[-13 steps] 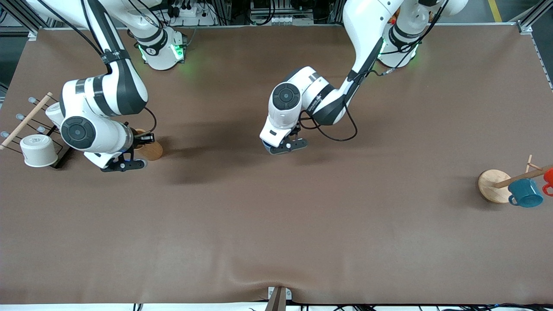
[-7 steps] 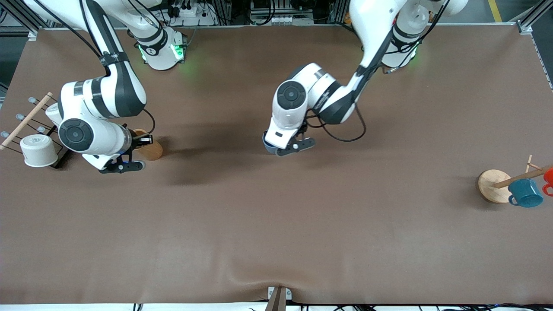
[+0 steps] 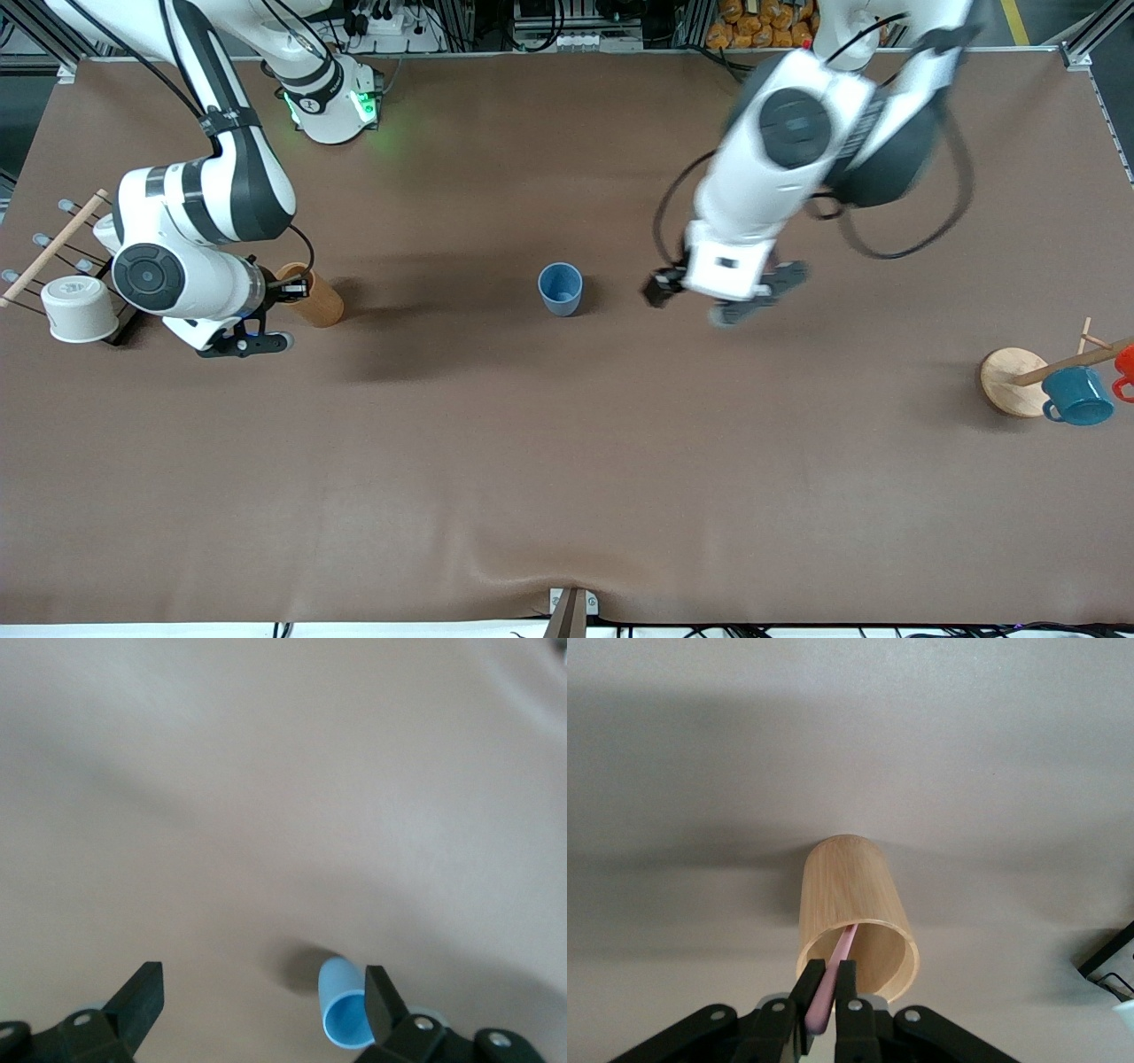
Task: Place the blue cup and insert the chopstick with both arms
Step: 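Release the blue cup with the left gripper while the right gripper lifts the chopstick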
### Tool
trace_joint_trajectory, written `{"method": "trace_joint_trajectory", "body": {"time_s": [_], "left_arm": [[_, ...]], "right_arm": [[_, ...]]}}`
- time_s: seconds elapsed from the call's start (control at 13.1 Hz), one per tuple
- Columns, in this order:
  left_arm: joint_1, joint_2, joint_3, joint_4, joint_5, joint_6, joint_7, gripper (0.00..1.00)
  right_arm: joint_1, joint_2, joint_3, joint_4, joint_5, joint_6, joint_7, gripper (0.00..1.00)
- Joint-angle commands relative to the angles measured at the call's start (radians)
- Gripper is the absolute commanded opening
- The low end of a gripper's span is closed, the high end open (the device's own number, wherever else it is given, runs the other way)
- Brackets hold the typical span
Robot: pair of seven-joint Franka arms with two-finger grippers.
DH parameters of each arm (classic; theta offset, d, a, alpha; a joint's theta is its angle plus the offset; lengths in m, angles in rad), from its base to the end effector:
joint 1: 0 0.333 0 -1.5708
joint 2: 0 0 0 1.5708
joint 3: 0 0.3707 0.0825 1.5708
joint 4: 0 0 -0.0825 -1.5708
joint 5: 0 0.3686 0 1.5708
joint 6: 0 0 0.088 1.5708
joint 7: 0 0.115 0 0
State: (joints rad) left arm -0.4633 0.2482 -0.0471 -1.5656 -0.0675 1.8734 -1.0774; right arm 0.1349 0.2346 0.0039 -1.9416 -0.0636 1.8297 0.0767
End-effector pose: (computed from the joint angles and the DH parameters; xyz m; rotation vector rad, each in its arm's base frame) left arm 0.5603 -0.3162 0.5543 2.9150 0.8810 -0.0193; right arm 0.5557 0.0718 0.3945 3.0015 0.1340 -0.5134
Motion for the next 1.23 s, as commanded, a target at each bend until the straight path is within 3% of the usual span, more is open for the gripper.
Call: {"method": "trace_joint_trajectory", "body": {"time_s": [0.0,0.61,0.92,1.15], "left_arm": [[0.076,-0.073,-0.011,-0.027,0.087,-0.034,0.034,1.0],[0.323,-0.187,-0.013,-0.025,0.101,-0.183,0.442,1.0],[0.389,-0.214,-0.013,-0.025,0.101,-0.217,0.577,1.0],[0.429,-0.222,-0.014,-0.024,0.101,-0.241,0.678,1.0]], "right_arm": [[-0.015,-0.011,0.016,0.018,-0.015,-0.049,0.017,0.0],[-0.017,-0.119,0.015,0.098,-0.015,-0.222,-0.003,0.0],[-0.046,-0.188,0.015,0.11,-0.013,-0.233,-0.098,0.0],[-0.046,-0.195,0.018,0.206,0.005,-0.28,-0.136,0.0]]}}
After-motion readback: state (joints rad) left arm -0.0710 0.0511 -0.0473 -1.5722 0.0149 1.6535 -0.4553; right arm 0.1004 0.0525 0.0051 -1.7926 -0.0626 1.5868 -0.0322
